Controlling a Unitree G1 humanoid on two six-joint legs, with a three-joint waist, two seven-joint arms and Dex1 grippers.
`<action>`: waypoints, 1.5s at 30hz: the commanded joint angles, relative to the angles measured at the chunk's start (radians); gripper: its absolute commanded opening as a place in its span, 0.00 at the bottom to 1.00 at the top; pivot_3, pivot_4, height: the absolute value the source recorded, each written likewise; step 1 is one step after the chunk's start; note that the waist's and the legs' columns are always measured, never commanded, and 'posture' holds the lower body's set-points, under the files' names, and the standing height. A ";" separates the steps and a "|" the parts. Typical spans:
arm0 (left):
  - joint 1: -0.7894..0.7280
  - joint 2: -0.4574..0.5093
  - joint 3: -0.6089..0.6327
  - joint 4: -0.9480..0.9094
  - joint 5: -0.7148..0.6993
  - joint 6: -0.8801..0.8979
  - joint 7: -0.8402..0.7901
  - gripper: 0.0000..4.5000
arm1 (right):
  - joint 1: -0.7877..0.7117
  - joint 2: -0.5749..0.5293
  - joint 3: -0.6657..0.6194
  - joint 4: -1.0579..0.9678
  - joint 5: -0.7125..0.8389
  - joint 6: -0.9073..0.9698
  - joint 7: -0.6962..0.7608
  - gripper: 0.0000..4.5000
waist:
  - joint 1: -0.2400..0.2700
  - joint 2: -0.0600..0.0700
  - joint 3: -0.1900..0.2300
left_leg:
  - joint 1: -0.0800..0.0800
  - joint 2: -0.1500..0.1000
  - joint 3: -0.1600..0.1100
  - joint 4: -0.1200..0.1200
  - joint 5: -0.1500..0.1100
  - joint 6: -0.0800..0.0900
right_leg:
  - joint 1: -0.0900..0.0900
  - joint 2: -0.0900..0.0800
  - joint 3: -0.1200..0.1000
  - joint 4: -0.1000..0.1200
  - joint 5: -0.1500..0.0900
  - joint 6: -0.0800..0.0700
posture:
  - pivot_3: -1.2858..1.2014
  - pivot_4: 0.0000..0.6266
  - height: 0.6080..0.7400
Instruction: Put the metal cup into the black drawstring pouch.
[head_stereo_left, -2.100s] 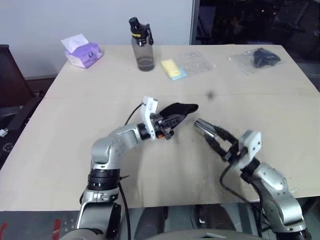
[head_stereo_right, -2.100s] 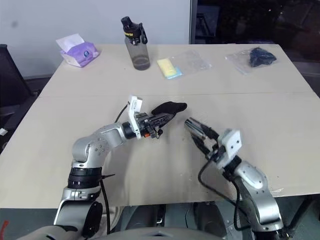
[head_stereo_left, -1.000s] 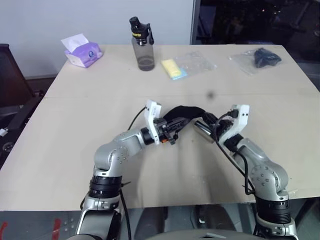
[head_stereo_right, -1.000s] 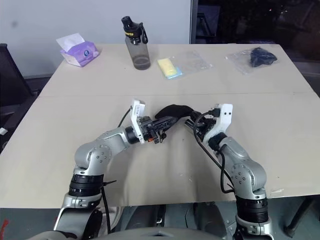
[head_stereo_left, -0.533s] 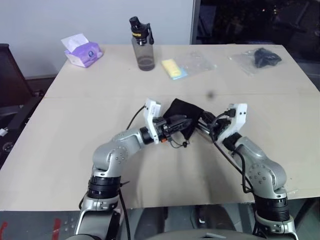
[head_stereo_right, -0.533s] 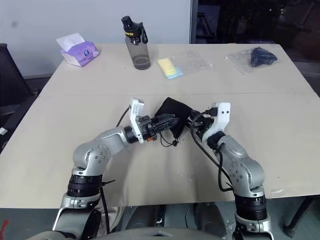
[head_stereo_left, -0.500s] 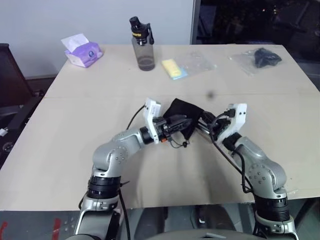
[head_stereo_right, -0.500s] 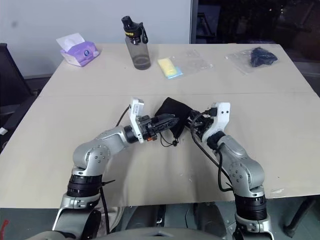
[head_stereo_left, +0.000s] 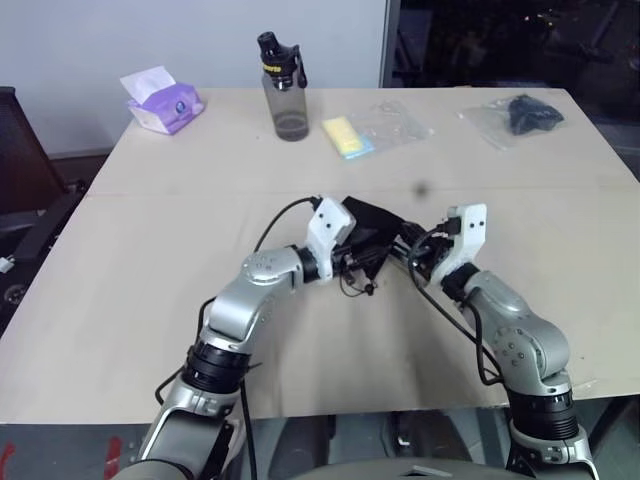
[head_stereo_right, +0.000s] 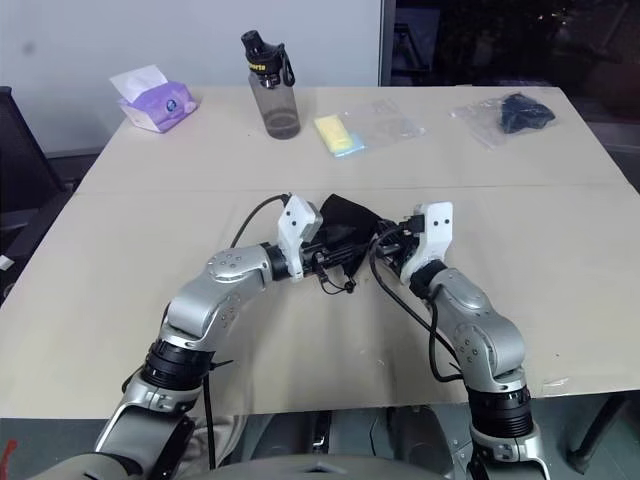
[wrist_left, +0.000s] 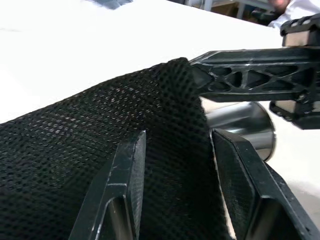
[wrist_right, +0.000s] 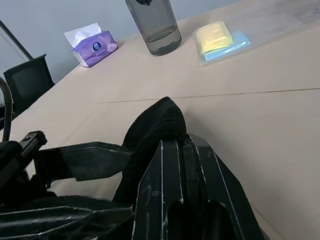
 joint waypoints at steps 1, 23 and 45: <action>-0.004 -0.001 -0.010 0.000 0.026 -0.040 -0.005 0.47 | -0.008 -0.005 0.004 -0.063 -0.003 -0.013 0.012 0.00 | 0.000 0.000 0.000 | 0.000 0.000 0.000 0.000 0.000 0.000 | 0.000 0.000 0.000 0.000 0.000 0.000 | 0.52 0.24 1.00; 0.010 -0.030 -0.014 0.042 0.163 -0.125 0.082 0.47 | -0.009 -0.007 -0.003 -0.056 -0.015 -0.009 0.024 0.00 | 0.000 0.000 0.000 | 0.000 0.000 0.000 -0.001 0.000 0.000 | 0.000 0.000 -0.001 -0.001 0.000 0.000 | 0.52 0.24 1.00; 0.020 -0.062 -0.004 0.143 0.208 -0.212 0.100 0.00 | -0.013 -0.001 0.000 -0.073 -0.002 0.011 0.028 0.00 | 0.001 0.000 0.000 | 0.000 0.000 -0.001 -0.001 0.000 0.000 | 0.000 0.000 -0.001 -0.001 0.000 0.000 | 0.52 0.24 1.00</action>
